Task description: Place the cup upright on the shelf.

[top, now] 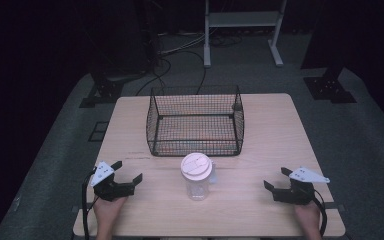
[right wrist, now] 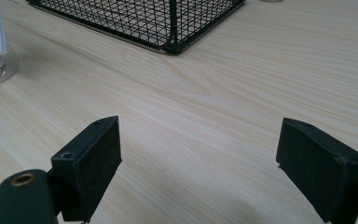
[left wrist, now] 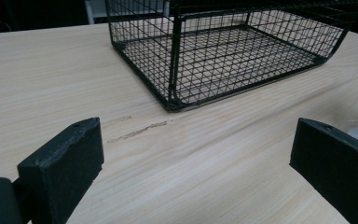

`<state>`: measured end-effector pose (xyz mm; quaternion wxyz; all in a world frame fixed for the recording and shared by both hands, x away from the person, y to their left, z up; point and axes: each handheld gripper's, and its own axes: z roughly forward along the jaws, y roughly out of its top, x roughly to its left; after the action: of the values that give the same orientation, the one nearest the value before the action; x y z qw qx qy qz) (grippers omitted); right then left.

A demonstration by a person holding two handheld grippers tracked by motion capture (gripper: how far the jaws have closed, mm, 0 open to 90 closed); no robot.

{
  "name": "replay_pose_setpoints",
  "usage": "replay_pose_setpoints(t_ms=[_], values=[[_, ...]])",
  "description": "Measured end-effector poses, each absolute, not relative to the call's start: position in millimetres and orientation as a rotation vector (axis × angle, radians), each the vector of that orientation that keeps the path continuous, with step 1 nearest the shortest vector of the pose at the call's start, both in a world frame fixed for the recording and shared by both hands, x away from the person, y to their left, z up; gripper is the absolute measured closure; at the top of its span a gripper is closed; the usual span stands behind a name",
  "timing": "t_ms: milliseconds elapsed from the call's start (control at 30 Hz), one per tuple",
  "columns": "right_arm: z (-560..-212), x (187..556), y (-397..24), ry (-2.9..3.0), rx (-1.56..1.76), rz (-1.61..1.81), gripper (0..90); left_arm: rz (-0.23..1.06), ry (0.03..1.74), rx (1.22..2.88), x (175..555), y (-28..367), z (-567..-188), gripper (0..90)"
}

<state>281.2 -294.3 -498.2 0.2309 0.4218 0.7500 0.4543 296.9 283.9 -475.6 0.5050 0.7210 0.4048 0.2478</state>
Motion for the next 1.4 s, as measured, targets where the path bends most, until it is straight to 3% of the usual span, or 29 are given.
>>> replay_pose_setpoints(t_ms=[700,1400], values=[[-498.2,281.9,-294.0,2.067,1.166,1.241,12.9,0.594,0.863,1.796,291.5,259.1,-467.2,0.5],[-498.2,281.4,-294.2,2.067,1.159,1.246,12.9,0.488,0.74,1.862,286.6,231.2,-449.4,0.0]])
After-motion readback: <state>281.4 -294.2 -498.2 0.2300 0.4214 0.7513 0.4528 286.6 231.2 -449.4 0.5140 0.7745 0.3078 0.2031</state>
